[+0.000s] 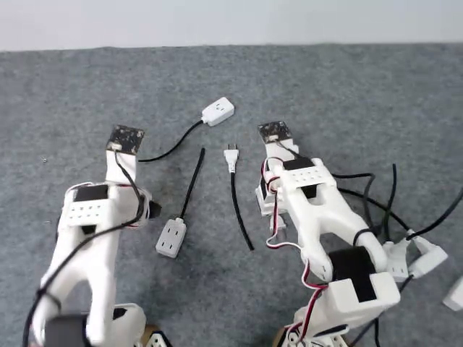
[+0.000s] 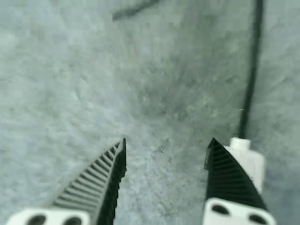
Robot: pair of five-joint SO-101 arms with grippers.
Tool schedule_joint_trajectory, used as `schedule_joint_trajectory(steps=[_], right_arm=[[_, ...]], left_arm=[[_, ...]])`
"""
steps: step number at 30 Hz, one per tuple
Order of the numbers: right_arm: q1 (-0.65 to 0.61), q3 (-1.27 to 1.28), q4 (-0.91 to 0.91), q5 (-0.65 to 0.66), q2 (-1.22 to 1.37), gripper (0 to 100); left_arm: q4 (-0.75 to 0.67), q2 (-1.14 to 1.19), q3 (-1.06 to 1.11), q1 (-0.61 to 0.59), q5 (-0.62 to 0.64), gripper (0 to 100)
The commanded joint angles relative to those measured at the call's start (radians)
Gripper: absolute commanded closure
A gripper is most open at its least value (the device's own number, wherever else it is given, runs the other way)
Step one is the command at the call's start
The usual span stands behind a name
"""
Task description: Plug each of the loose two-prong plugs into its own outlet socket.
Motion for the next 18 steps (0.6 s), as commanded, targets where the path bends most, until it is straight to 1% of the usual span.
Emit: schedule_joint_trajectory(steps=[1, 5, 7, 9, 13, 16, 18], right_arm=[[0.013, -0.061, 0.001, 0.014, 0.013, 99.1], [0.016, -0.074, 0.01, 0.014, 0.024, 99.1], [0.016, -0.074, 0.01, 0.014, 0.024, 99.1], [0.013, -0.074, 0.01, 0.014, 0.024, 99.1], [0.013, -0.074, 0.016, 0.014, 0.024, 99.1], [0.015, -0.074, 0.016, 0.014, 0.024, 99.1], [0.015, -0.074, 0.016, 0.014, 0.022, 99.1]], left_arm=[[0.149, -0.253, 0.041, 0.086, -0.017, 74], [0.232, -0.434, 0.229, 0.212, -0.046, 74], [0.262, -0.476, 0.28, 0.244, -0.043, 74], [0.275, -0.48, 0.285, 0.245, -0.043, 74], [0.235, -0.434, 0.291, 0.255, -0.044, 74], [0.137, -0.339, 0.283, 0.255, -0.044, 74], [0.081, -0.235, 0.263, 0.255, -0.044, 74]])
